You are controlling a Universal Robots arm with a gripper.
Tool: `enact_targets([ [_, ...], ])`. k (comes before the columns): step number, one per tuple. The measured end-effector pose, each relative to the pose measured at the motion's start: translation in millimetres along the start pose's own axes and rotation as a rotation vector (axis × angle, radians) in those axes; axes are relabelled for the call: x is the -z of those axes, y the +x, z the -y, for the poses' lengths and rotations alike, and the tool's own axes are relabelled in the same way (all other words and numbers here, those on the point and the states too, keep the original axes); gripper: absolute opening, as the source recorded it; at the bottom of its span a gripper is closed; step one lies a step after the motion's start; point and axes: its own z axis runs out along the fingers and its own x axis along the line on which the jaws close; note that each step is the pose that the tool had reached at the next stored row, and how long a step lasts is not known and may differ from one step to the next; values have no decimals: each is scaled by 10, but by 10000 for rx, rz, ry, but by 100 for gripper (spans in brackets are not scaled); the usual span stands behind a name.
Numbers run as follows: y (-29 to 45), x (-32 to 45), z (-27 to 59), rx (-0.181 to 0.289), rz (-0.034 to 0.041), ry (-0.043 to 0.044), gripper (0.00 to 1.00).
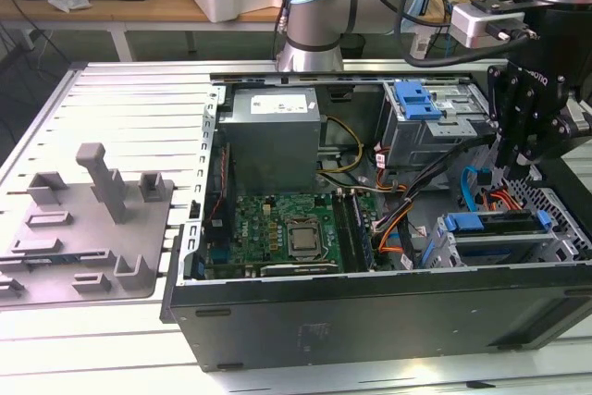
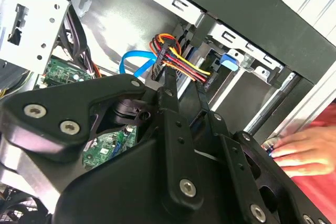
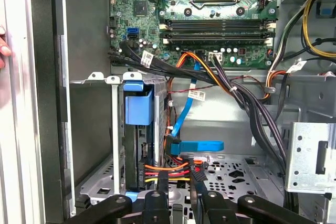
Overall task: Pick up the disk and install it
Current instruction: 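Insert the second disk wire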
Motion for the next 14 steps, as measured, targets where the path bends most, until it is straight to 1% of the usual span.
enact_targets([
  [4, -4, 0, 0, 0, -2, 0, 31],
  [6, -47, 7, 1, -5, -11, -1, 31],
  [7, -74, 10, 2, -9, -19, -2, 31],
  [8, -80, 10, 2, -10, -28, -6, 31],
  [9, -80, 10, 0, -10, -53, -17, 31],
  [11, -79, 12, -2, -38, -71, -24, 31],
  [12, -79, 11, -3, -280, -97, -58, 31],
  [13, -79, 11, -2, -680, -139, -118, 31],
  [14, -79, 12, -2, -847, -163, -159, 31],
])
